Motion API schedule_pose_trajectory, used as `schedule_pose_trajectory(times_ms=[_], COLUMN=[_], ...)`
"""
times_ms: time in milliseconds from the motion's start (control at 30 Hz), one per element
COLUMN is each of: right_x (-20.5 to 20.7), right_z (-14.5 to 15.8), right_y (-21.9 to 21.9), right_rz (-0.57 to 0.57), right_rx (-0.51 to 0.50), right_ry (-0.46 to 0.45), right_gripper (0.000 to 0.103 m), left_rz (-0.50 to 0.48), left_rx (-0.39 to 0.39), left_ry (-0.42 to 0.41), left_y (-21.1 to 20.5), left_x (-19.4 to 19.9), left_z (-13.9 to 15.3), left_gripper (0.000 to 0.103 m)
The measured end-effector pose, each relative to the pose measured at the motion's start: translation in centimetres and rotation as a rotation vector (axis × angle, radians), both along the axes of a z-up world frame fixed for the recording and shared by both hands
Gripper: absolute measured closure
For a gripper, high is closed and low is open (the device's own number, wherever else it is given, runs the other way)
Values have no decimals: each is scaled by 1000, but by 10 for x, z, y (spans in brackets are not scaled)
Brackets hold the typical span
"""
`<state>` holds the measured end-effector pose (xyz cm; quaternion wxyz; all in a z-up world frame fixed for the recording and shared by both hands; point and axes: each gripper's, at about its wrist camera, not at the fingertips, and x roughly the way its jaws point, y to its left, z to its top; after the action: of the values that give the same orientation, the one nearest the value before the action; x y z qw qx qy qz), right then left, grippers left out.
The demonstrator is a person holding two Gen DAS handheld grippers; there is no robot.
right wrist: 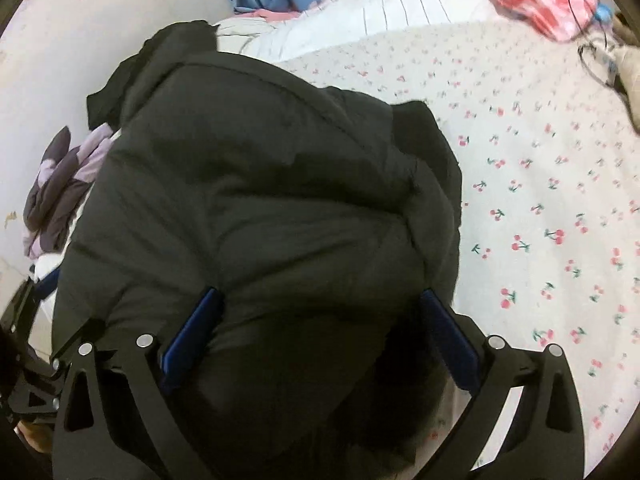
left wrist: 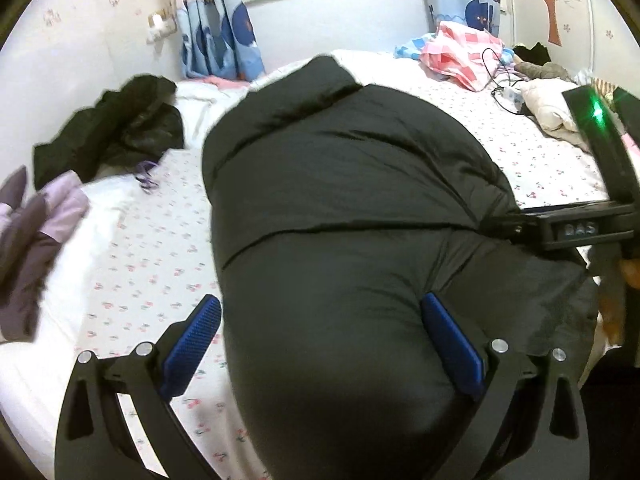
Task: Fold large clothes
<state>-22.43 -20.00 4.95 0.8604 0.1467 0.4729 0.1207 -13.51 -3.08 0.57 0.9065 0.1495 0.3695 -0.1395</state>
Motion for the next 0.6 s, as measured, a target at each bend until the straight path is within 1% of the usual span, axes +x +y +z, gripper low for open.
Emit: schedule_pose_trajectory(times_ms=[67,133,167,200,233,267,333,500,600], right_x=[-24,-54,-65,-71,-51,-48,-48,-65,-78], right_z=[8,18,17,10,7,-4,-13,8,20], right_y=[-2,-3,1,7,13,15,5,-5,-17], right_rz=[-1,-13,-8,16,42,71,60,65,42], right_rx=[-41,-54,-64,-98,-111,-97,-39,-31,-44], right_ry=[-49,-121,-124,-83,-43,13,76,54,5], right_gripper=[7,7,7,7,7,7,7,7,7], left_rz=[7,23,28,29,29,28,24,8,1], left_rx=[4,3,3,3,1,1,1,-6,-20], left_ry=[-15,-40,-54,-59,-64,-68,-80,-125,-148], left_y=[1,3,3,3,2,2,-1,-5,-8], left_x=[-7,-16,-23,-26,-31,-35,-46,-67,-79], left_z=[6,13,17,19,22,24,31,50,59], left_gripper=[7,7,7,7,7,7,7,7,7])
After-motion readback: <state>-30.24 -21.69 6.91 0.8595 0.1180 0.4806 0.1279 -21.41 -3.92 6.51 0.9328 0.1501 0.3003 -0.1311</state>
